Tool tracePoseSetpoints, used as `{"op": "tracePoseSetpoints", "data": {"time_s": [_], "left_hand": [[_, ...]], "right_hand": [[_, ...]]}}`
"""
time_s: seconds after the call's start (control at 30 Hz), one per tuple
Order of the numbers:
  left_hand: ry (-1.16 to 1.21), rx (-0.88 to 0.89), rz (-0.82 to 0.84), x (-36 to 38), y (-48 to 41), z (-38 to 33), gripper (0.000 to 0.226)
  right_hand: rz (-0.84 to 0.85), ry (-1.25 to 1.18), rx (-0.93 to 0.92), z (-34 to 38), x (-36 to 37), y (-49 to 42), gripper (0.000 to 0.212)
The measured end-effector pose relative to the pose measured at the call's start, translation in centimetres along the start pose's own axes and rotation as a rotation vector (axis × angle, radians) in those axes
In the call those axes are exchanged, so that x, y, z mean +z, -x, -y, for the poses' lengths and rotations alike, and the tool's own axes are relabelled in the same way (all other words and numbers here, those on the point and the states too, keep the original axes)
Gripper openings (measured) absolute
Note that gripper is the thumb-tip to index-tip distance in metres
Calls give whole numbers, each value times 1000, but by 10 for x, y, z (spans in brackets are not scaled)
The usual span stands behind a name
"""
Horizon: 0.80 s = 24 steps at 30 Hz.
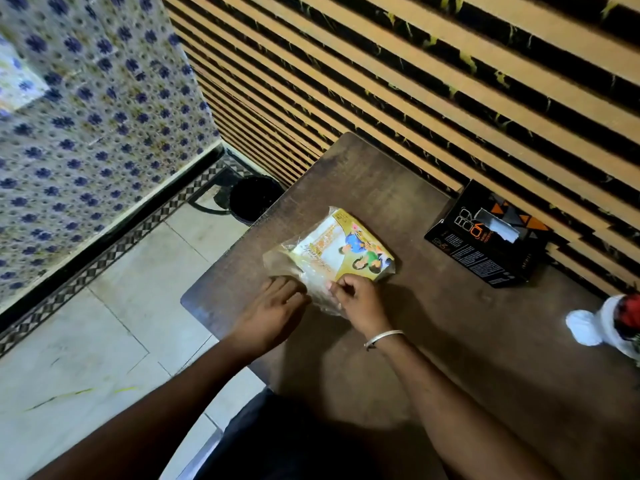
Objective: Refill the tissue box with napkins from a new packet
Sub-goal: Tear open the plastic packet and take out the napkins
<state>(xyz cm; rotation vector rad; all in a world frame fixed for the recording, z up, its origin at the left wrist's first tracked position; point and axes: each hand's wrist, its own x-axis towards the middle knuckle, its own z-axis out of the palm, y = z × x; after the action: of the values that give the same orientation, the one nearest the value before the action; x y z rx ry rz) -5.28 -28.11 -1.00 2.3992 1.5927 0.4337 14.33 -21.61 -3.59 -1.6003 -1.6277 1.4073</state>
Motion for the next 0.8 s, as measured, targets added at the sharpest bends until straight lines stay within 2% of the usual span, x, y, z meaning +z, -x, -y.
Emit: {"op": "tracePoseSetpoints", "data": {"time_s": [0.03,0.13,0.17,0.2,0.3,0.33,0.43,0.57,0.6,0.67,0.7,0.73,0.77,0.8], "left_hand": [[-34,-4,59,2,-1,-2,15],[-197,-153,393,-6,-8,-12,26],[-229,-191,419,-9,-11,-16,26],[-226,-201,375,-14,-15,-21,25],[-70,-102,82,-24,-30,-32,19],[-21,-72,69,-24,-35,-32,25],[-79,-45,263,-15,-41,-26,40],[-238,-68,353,-11,-28,-27,36],[-291,-81,418,-16,-25,-32,35],[-350,-177,604,-20,-22,-38,30],[-293,-269,695,-22,-22,-38,27],[-192,-340,707,-25,-23,-39,23],[-79,-379,620,-27,-25,-38,22],[28,-380,462,-25,-27,-36,22]], "right_hand": [[-35,7,-28,2,-2,0,45],[-124,57,-120,12,-9,3,38],[-153,89,-156,13,-10,5,35],[-180,118,-182,14,-11,6,31],[-197,173,-243,13,-11,9,24],[-193,183,-251,14,-10,11,22],[-216,182,-244,17,-10,14,21],[-265,234,-263,20,-12,17,23],[-268,239,-261,20,-12,18,24],[-265,231,-261,20,-11,19,24],[-258,228,-265,20,-12,20,25],[-247,230,-274,20,-12,21,25],[-230,232,-284,19,-13,22,25],[-213,233,-291,19,-12,23,25]]}}
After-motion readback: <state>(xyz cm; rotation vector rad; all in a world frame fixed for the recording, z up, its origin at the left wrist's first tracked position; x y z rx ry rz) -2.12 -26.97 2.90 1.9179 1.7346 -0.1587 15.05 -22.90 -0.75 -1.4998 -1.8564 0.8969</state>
